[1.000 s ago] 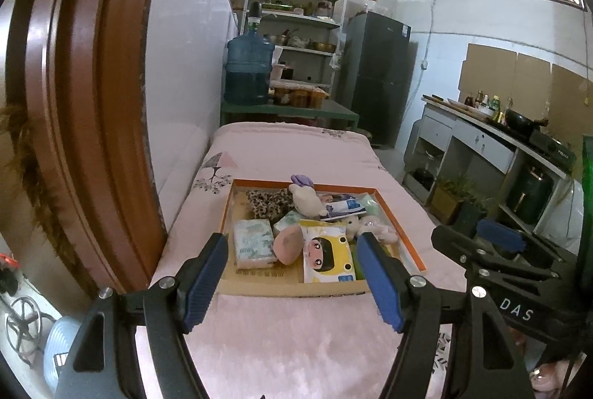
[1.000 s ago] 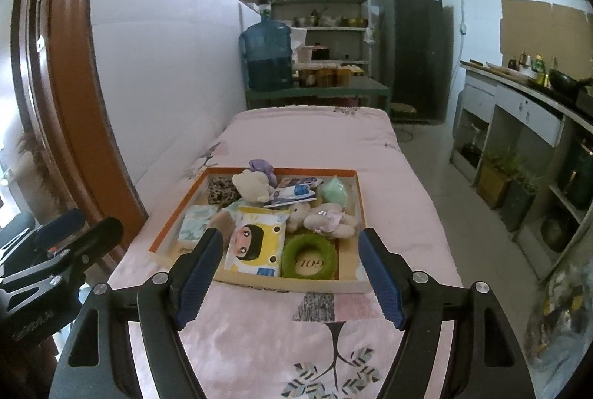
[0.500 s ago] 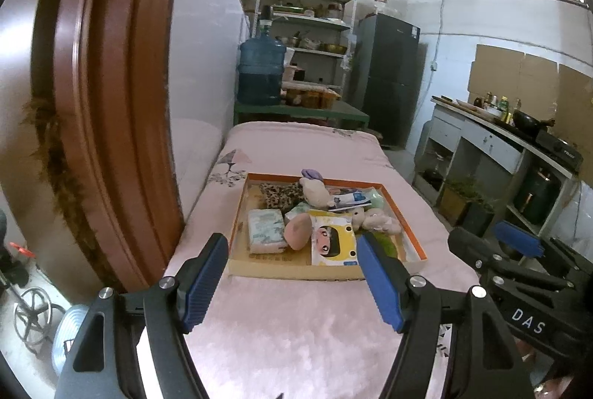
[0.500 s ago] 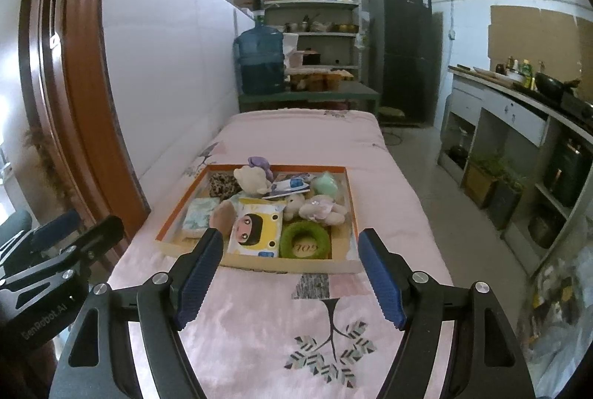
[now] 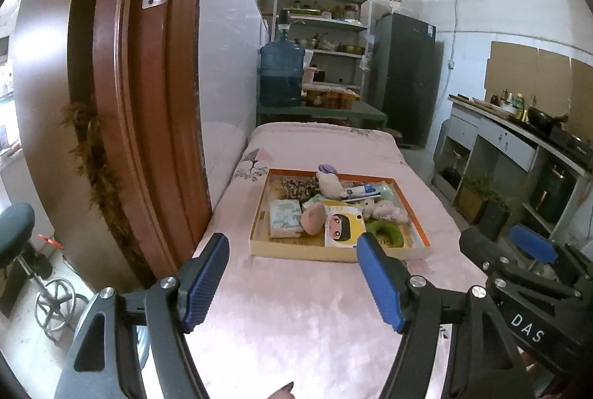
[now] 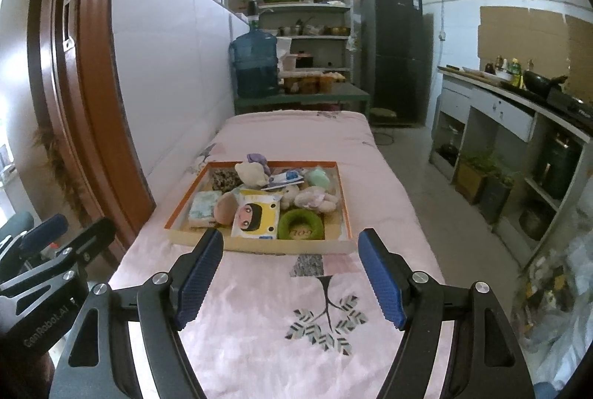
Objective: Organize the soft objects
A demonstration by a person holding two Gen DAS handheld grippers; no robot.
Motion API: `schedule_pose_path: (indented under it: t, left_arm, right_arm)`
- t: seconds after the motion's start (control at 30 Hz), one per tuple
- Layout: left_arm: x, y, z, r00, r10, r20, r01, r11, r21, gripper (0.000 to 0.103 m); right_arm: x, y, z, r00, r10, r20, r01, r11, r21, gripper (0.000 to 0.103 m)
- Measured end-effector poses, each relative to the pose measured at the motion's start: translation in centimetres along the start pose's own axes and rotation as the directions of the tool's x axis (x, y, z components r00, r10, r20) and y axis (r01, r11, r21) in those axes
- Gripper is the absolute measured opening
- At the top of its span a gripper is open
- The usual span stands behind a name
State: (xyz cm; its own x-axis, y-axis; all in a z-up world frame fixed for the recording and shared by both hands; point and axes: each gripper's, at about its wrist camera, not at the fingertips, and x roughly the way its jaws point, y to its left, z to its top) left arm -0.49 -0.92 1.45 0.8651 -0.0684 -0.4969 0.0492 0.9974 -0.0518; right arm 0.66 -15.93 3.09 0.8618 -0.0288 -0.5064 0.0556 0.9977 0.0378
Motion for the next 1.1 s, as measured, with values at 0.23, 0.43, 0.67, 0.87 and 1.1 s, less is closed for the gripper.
schedule_pose_path:
  t: [0.23,0.43,0.67,0.87,1.1]
  left_arm:
    - [-0.9,-0.1,-0.5,1.0,0.02,0.001,-0.02,1.0,0.003,0.071]
    - [-1.1,0.2,-0.5,0.999,0.033,-0.008,-0.033,0.999,0.003,0.071]
    - [-1.2,0.3,-0.5,0.998,0.054,-0.013,-0.054,0.999,-0.003,0.071]
    - [-0.9,0.3,-0.6,0.999,0.049,-0.023,-0.049,0.999,-0.003,0.071]
    - [-0.9,0.3,-0.7,0.999,0.047,-0.024,-0.048,0.999,-0.004,0.071]
  right_arm:
    - [-1.3,0.5,-0.3,0.999,-0.043,0.023,0.044,0.999,-0.024,0.077]
    - [-1.5,0.6,-0.2,1.0,-0.021,0.021,0.021,1.0,-0.023,0.077]
    - [-1.5,0.6,-0.3,1.0,-0.006,0.015,0.006,1.0,-0.026,0.077]
    - [-1.4,0.7,-0.3,1.0,-0.006,0.011,0.006,1.0,-0.025,0.077]
    - [-1.4,0.6,-0.3,1.0,-0.005,0.01,0.005,1.0,-0.027,0.077]
